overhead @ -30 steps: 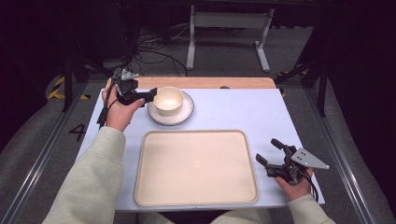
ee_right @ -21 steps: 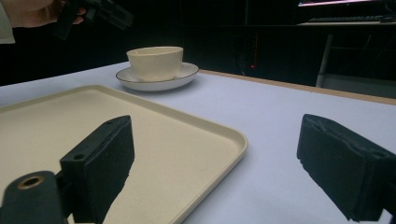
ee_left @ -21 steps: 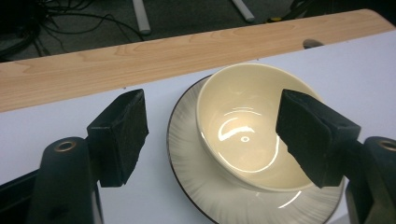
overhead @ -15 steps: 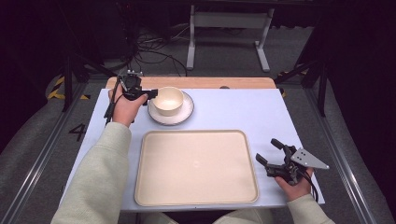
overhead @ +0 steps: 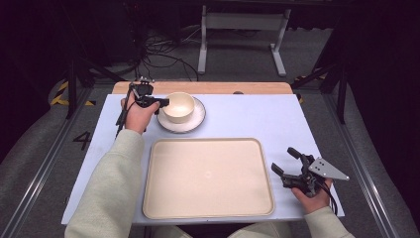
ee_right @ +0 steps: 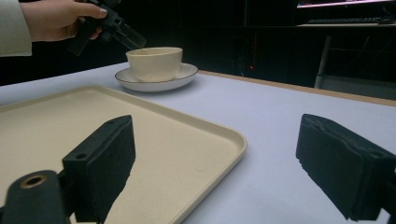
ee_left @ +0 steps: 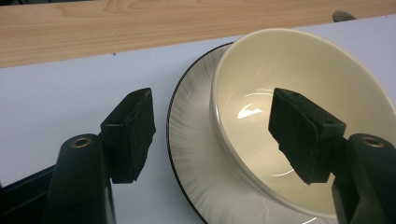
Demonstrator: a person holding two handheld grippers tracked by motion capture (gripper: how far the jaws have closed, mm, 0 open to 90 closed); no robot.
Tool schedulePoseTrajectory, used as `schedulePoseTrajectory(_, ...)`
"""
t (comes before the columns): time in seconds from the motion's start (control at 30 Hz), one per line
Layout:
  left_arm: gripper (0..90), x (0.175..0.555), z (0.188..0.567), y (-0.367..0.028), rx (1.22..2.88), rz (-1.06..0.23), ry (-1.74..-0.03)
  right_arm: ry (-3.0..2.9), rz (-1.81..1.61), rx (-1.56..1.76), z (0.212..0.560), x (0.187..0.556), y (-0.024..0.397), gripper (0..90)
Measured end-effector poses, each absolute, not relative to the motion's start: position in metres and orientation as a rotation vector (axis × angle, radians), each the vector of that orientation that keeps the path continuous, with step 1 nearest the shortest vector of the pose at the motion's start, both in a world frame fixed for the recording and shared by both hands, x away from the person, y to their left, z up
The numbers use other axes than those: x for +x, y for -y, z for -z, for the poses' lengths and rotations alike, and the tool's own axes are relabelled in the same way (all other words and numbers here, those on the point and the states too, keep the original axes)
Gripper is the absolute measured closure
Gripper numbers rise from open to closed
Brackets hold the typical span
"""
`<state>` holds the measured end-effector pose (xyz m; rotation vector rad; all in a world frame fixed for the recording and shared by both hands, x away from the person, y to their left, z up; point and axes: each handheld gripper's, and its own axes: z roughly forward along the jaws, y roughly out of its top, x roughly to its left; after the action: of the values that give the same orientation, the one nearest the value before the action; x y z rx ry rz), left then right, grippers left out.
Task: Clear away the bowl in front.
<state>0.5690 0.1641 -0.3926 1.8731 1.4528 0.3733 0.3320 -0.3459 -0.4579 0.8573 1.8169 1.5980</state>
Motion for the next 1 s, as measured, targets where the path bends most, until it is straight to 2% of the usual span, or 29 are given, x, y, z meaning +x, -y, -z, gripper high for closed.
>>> schedulePoseTrajectory(0.37,37.0,0.578,0.411,-0.159,1.888,-0.272,-1.486,-1.809,-1.593,0.857,0.458,0.331,0.346,12.6)
schedulePoseTrajectory(0.57,44.5,0.58,0.418,-0.154,1.894,-0.247,-1.522,-1.804,-1.596,0.855,0.458,0.331,0.346,12.8)
schedulePoseTrajectory(0.77,47.3,0.582,0.421,-0.149,1.889,-0.242,-1.582,-1.803,-1.6,0.86,0.458,0.331,0.346,13.1)
schedulePoseTrajectory(0.87,51.5,0.582,0.423,-0.147,1.89,-0.236,-1.609,-1.802,-1.602,0.858,0.458,0.331,0.346,13.2)
schedulePoseTrajectory(1.0,61.3,0.581,0.421,-0.144,1.877,-0.257,-1.618,-1.802,-1.602,0.859,0.458,0.331,0.346,13.3)
